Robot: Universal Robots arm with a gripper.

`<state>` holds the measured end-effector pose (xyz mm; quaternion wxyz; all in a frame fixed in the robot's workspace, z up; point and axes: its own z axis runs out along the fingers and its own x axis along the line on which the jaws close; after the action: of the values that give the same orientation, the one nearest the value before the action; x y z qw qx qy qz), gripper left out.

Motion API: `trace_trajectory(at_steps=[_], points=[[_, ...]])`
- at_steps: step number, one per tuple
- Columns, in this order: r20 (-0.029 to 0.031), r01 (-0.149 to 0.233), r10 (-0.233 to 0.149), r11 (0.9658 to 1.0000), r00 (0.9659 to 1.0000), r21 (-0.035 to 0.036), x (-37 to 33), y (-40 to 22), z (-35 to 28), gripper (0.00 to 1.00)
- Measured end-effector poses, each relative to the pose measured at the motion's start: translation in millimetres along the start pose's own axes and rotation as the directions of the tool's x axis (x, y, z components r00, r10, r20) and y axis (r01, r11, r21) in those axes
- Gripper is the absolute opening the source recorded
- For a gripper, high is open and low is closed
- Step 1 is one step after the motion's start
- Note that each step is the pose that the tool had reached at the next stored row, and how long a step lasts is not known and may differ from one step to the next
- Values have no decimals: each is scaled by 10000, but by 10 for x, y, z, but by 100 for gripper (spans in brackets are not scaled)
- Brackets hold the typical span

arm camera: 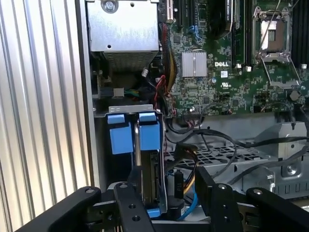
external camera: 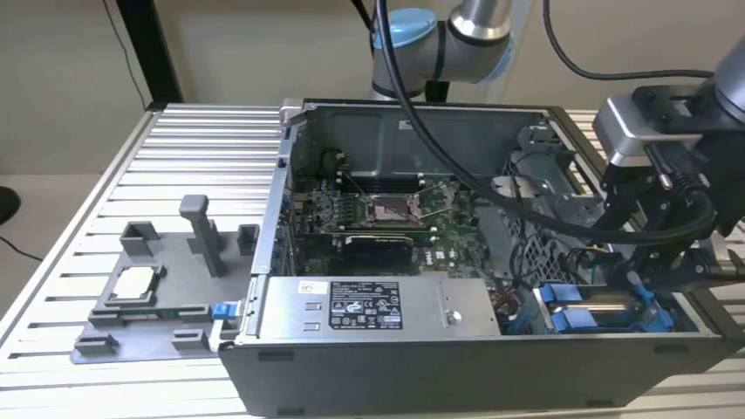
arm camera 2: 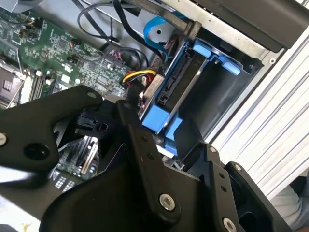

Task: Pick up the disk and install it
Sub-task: 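Insert the first disk wire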

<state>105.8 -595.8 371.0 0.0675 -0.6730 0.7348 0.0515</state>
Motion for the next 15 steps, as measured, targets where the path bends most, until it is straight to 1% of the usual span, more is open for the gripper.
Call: trace_trajectory(at_steps=[3, 5, 7, 8, 9, 12, 15], points=[[227, -8, 8, 10000, 9997, -13, 2, -14, 21, 100], [426, -13, 14, 10000, 9991, -24, 2, -25, 31, 100], [578, -17, 19, 10000, 9983, -28, 3, -37, 43, 100], [620, -19, 20, 10000, 9981, -30, 5, -42, 54, 100], [642, -20, 22, 10000, 9979, -30, 7, -45, 70, 100], [638, -25, 26, 10000, 9980, -26, 7, -45, 121, 100], [639, -23, 24, 10000, 9980, -23, -21, -42, 177, 100]])
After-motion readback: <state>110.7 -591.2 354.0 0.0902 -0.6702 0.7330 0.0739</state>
